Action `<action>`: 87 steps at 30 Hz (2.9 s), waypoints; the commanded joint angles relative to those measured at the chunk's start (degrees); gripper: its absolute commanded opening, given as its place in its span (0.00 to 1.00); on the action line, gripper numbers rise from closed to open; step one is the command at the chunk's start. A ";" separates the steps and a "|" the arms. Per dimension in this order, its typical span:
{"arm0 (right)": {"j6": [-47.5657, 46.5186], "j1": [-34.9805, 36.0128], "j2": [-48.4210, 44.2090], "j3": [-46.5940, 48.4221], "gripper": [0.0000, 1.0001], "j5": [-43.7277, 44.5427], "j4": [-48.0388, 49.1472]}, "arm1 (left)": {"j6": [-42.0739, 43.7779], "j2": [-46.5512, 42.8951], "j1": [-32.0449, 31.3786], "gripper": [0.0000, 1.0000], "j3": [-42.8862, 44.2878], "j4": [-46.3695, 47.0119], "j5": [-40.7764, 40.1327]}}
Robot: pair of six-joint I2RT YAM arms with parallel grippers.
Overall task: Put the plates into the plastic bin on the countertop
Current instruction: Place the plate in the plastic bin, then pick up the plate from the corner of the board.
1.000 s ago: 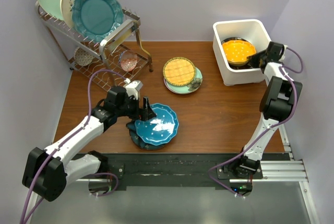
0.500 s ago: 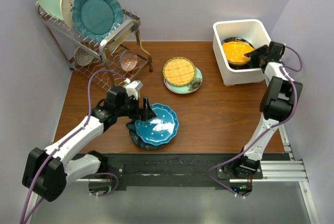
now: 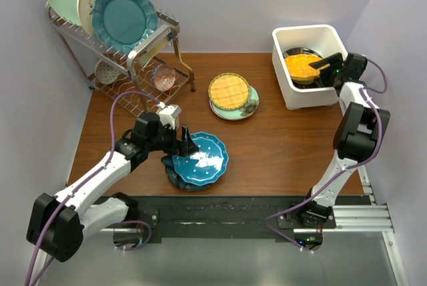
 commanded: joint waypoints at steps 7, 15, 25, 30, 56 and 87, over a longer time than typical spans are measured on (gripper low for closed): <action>4.26 -0.06 -14.16 -3.29 0.78 -5.30 10.01 | -0.65 -1.10 -0.26 0.93 -0.22 2.62 0.39; 5.14 0.20 -21.03 -8.73 0.78 -9.34 12.82 | -0.65 -0.84 -0.26 0.93 0.13 2.53 0.22; 0.14 5.11 -27.80 -13.49 0.78 -13.74 9.05 | -0.38 -1.37 -0.26 0.92 2.41 -0.36 -2.15; -7.24 13.11 -32.27 -14.98 0.78 -13.30 0.62 | -0.47 -3.91 -0.26 0.92 4.52 -4.14 -6.89; -18.42 36.84 -31.06 -40.56 0.73 -16.55 -1.24 | -4.96 1.53 -0.17 0.68 6.90 -15.66 -16.04; -11.13 48.01 -19.89 -44.78 0.55 -27.01 16.07 | -4.69 4.87 -0.17 0.08 3.47 -10.56 -12.35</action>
